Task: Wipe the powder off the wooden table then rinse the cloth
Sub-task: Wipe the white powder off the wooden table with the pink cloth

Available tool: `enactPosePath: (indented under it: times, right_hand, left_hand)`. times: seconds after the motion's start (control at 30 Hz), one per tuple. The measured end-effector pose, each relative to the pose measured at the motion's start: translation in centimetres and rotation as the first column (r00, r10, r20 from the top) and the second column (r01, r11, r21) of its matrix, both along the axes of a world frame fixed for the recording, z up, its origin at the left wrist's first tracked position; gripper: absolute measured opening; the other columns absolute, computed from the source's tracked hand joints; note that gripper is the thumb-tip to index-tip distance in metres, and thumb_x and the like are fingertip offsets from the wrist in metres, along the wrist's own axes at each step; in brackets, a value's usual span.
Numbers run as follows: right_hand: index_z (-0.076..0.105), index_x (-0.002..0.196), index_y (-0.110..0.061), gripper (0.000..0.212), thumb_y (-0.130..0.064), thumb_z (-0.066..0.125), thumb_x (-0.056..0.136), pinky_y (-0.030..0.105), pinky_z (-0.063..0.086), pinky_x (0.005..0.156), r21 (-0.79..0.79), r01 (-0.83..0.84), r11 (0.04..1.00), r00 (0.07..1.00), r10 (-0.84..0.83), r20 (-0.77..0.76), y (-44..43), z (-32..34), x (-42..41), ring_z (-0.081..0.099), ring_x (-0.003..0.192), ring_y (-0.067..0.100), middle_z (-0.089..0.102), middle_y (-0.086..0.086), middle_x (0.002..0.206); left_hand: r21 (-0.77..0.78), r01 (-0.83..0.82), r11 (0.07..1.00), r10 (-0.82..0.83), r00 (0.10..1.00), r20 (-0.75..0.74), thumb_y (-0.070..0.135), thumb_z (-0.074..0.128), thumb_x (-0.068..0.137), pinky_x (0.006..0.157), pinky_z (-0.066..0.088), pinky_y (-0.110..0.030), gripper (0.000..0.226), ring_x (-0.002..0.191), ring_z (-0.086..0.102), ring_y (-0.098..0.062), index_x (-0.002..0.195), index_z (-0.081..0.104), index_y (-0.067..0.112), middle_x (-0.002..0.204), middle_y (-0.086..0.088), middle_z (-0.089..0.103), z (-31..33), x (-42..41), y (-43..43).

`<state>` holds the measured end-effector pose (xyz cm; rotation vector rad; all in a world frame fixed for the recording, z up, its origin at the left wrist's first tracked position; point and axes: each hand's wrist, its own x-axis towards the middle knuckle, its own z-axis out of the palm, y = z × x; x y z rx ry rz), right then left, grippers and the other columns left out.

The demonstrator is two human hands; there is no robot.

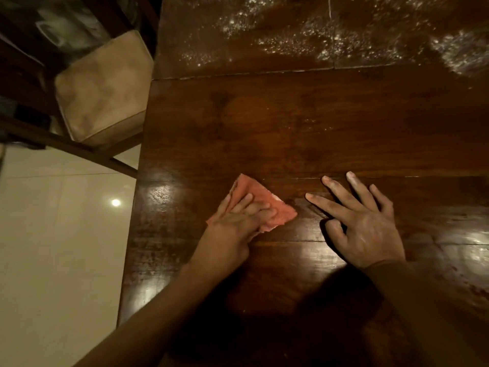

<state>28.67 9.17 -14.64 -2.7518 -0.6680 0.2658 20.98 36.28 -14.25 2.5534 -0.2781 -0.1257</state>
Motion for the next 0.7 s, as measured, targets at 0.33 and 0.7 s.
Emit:
enactPosePath:
  times: [0.33, 0.7]
  right_hand:
    - [0.042, 0.143, -0.058, 0.055, -0.038, 0.036, 0.092, 0.048, 0.009, 0.122, -0.025, -0.015, 1.0, 1.0, 0.015, 0.022, -0.1, -0.3, 0.0, 0.011, 0.156, 0.018, 0.026, -0.018, 0.163]
    - [0.043, 0.143, -0.057, 0.056, -0.036, 0.038, 0.091, 0.046, 0.008, 0.121, 0.007, -0.02, 1.0, 1.0, 0.021, -0.004, -0.1, -0.3, 0.0, 0.012, 0.156, 0.018, 0.028, -0.019, 0.163]
  left_hand:
    - [0.327, -0.386, 0.862, 0.405, 0.914, 0.011, 0.027, 0.031, 0.106, 0.117, -0.006, -0.059, 0.05, 0.15, 0.015, -0.037, 0.155, 0.024, 0.02, 0.162, -0.008, 0.023, 0.7, 20.7, -2.0]
    - [0.06, 0.291, 0.955, -0.295, 0.952, 0.085, 0.011, 0.065, 0.086, 0.121, 0.015, -0.055, 0.047, 0.14, 0.042, -0.018, 0.129, 0.064, 0.029, 0.139, 0.005, 0.059, 0.8, 20.8, -3.0]
